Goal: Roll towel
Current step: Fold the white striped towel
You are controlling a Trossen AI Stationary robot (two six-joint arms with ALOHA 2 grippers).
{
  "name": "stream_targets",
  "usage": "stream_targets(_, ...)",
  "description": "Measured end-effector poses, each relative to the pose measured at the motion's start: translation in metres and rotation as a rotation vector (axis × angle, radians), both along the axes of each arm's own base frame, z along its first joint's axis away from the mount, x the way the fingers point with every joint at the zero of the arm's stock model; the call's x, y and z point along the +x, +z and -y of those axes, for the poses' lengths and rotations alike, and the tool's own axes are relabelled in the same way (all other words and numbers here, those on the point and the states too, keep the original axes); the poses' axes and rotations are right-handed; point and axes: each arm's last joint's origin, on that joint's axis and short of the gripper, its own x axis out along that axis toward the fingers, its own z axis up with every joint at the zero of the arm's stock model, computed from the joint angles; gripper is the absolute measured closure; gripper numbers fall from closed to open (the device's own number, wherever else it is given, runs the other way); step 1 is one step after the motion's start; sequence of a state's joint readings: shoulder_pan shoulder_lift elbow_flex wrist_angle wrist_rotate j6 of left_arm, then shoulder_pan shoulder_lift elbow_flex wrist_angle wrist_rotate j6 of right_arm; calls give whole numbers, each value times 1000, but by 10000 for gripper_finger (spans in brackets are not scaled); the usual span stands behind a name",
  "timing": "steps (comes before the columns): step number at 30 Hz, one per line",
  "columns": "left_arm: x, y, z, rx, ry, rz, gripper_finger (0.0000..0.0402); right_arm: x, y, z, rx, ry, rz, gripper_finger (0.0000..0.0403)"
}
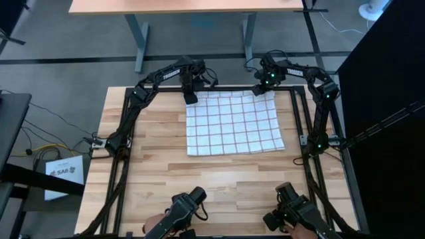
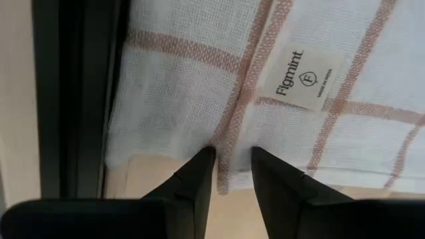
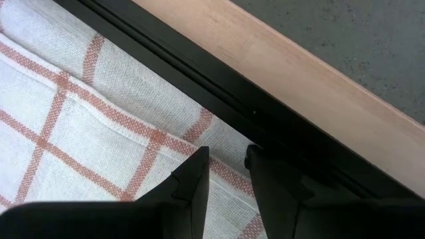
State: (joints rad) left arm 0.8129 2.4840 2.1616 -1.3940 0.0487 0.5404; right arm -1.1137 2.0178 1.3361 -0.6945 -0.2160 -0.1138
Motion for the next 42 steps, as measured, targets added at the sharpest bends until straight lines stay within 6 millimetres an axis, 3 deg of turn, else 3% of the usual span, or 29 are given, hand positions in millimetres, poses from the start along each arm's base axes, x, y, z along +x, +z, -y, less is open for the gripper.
stream_targets(15,-6,4,-1,61,55,-120,311,0,0,0,2,0,2,305)
stream_targets(28,-4,12,1,35,87,-53,327,0,0,0,3,0,2,305)
stream_targets(36,-4,12,4,-15,89,-43,392,0,0,0,1,0,3,305)
stream_targets(42,-5,17,8,-31,88,-60,400,0,0,0,0,1,4,305)
